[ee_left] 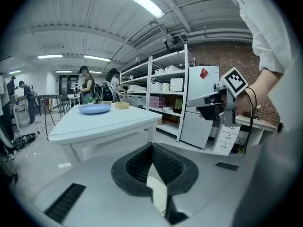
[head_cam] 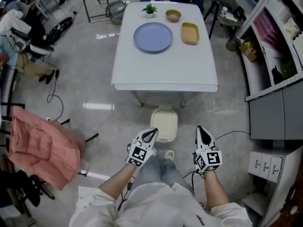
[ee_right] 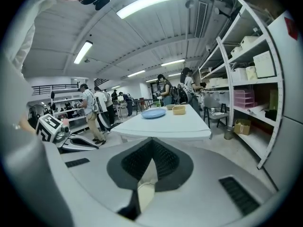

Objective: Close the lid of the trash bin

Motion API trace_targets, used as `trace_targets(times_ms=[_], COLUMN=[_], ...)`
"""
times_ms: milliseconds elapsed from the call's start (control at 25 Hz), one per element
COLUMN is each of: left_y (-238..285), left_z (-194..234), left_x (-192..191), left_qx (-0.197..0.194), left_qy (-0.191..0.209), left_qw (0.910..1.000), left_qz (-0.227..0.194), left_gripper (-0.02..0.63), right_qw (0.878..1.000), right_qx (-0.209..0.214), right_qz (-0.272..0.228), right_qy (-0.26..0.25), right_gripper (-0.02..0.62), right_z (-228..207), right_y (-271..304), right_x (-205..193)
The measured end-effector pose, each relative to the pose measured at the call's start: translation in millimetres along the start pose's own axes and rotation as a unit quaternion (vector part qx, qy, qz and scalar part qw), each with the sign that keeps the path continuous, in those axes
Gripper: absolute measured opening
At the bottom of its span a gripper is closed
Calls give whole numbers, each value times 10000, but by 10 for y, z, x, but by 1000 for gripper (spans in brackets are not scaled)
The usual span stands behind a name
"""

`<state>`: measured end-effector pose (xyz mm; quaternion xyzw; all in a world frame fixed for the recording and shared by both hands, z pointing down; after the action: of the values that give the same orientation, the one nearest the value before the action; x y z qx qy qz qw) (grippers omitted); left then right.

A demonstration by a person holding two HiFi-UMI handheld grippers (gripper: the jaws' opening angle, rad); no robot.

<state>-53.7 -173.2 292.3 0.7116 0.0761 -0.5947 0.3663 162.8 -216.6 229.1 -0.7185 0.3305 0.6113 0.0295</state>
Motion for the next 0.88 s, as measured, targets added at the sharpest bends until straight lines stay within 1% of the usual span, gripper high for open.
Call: trace_targets(times_ms=[200, 440, 680, 880], left_y=[-424, -953, -1474, -1728], left_z=[-41, 23, 130, 214], left_x=[328, 740, 1159, 1457], left_qx=[268, 661, 1202, 1509], left_qy=[-57, -160, -354, -266], left_qw=[9995, 9961, 9860, 9772], left_qz=[-179, -569, -1097, -1469], left_gripper=[25, 25, 25, 25], right_qw=[9996, 9981, 9949, 9916], right_qx=[-18, 20, -35, -225], right_qz=[-276, -586, -983, -1263], right_qy=[-91, -188, -222, -162], right_gripper=[18, 18, 18, 18], right_z=[165, 406, 496, 388], right_y=[-366, -706, -1154, -1448], right_x=[365, 703, 1005, 1188])
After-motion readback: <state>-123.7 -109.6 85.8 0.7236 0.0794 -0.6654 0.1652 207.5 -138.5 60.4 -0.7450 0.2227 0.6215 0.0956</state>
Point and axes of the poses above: the fingertips, and each gripper's own axes: y forward along the fingers, z to its left, x out of its top, the point moved 4 cm from there along -y, backward along the fingers, and after that the axes turned 7 degrees about y, right-handed, at the moved point
